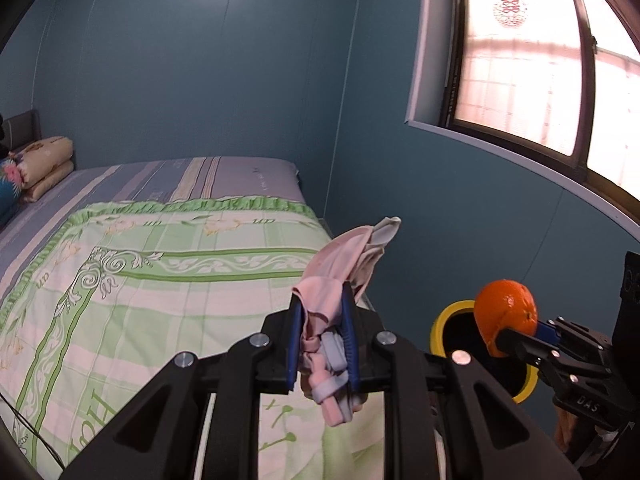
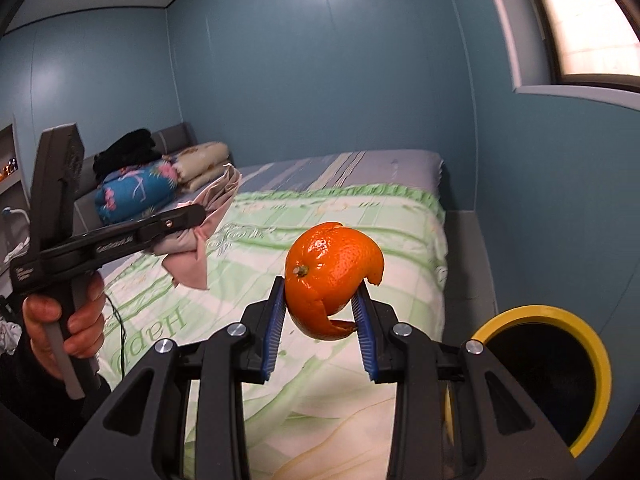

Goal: Collect trash
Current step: 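Carry the pink cloth and tangerine over the yellow-rimmed bin with both tools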

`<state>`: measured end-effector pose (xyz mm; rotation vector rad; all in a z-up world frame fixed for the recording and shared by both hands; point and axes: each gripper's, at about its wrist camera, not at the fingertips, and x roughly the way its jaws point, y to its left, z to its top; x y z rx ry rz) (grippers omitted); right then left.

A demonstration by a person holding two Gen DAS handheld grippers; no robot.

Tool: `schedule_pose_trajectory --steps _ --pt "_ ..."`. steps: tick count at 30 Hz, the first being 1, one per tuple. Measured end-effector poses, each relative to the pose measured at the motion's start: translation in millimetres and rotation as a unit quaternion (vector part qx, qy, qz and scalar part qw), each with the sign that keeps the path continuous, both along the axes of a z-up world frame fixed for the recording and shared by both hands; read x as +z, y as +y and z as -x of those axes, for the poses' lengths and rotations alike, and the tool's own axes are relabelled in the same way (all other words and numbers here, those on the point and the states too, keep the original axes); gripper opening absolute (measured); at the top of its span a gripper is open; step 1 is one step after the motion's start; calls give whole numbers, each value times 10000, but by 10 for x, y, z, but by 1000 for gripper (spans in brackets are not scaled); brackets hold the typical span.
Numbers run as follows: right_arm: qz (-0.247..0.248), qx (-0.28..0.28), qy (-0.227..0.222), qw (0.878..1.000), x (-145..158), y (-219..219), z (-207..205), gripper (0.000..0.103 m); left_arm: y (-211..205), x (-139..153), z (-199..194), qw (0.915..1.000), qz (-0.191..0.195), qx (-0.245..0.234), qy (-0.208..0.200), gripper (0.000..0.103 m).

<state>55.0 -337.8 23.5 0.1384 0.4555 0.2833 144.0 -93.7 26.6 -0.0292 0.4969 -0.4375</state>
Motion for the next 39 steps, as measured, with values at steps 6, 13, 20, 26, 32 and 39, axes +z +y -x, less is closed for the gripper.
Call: schedule_pose_trajectory --steps 6,13,20,26,32,39 --pt "-43 -238 -93 9997 14 -204 104 31 -288 134 161 9993 -42 -304 -215 17" --pt "-74 -595 -177 9980 17 -449 222 31 -656 215 253 9971 -103 -692 -307 17" --pt "-54 -967 -235 9950 -7 -692 342 31 -1036 240 285 9939 -196 -1016 -371 17" --pt "-74 -1303 -293 9910 -46 -912 430 31 -1361 231 313 9905 -289 -1284 -391 17" --pt "-143 -1615 -223 9865 -129 -1198 486 31 -1712 186 363 9861 -429 -1543 -433 17" --pt "-160 -1946 -179 9806 -251 -1443 520 31 -2085 97 371 9817 -515 -1798 -359 17"
